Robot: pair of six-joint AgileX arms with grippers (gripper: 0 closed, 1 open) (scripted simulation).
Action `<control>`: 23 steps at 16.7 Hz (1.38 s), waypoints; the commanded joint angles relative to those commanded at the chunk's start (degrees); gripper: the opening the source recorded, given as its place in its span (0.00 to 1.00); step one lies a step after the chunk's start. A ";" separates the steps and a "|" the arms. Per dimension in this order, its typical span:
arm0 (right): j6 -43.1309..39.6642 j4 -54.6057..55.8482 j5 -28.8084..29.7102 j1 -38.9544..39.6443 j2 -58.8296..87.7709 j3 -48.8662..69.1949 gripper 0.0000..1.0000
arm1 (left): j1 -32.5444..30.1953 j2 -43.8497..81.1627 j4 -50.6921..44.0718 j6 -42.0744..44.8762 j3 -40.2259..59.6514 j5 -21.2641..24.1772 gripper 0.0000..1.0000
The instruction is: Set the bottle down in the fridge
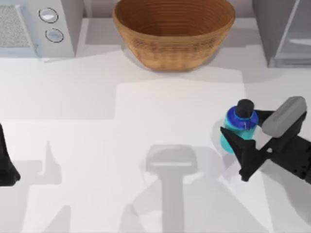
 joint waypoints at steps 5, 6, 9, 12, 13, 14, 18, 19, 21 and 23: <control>-1.59 -2.52 -3.54 -3.18 -3.39 -1.98 0.01 | 0.00 0.00 0.00 0.00 0.00 0.00 1.00; -1.59 -2.52 -3.54 -3.18 -3.39 -1.98 0.01 | 0.00 0.00 0.00 0.00 0.00 0.00 1.00; -1.39 -2.80 -3.27 -3.00 -3.74 -1.81 0.01 | 0.00 0.00 0.00 0.00 0.00 0.00 1.00; -1.08 -6.34 -1.93 -3.74 -9.19 -2.21 0.01 | 0.00 0.00 0.00 0.00 0.00 0.00 1.00; -0.92 -8.37 -1.15 -4.20 -12.21 -2.52 0.01 | 0.00 0.00 0.00 0.00 0.00 0.00 1.00; -0.74 -10.82 -0.22 -4.75 -15.79 -2.93 0.01 | 0.00 0.00 0.00 0.00 0.00 0.00 1.00; 0.09 -24.18 4.73 -7.72 -34.56 -5.59 0.01 | 0.00 0.00 0.00 0.00 0.00 0.00 1.00; 0.30 -28.19 6.20 -8.60 -40.03 -6.46 0.01 | 0.00 0.00 0.00 0.00 0.00 0.00 1.00; 0.72 -36.58 9.27 -10.41 -51.38 -8.35 0.01 | 0.00 0.00 0.00 0.00 0.00 0.00 1.00; 1.14 -45.08 12.37 -12.23 -62.79 -10.25 0.01 | 0.00 0.00 0.00 0.00 0.00 0.00 1.00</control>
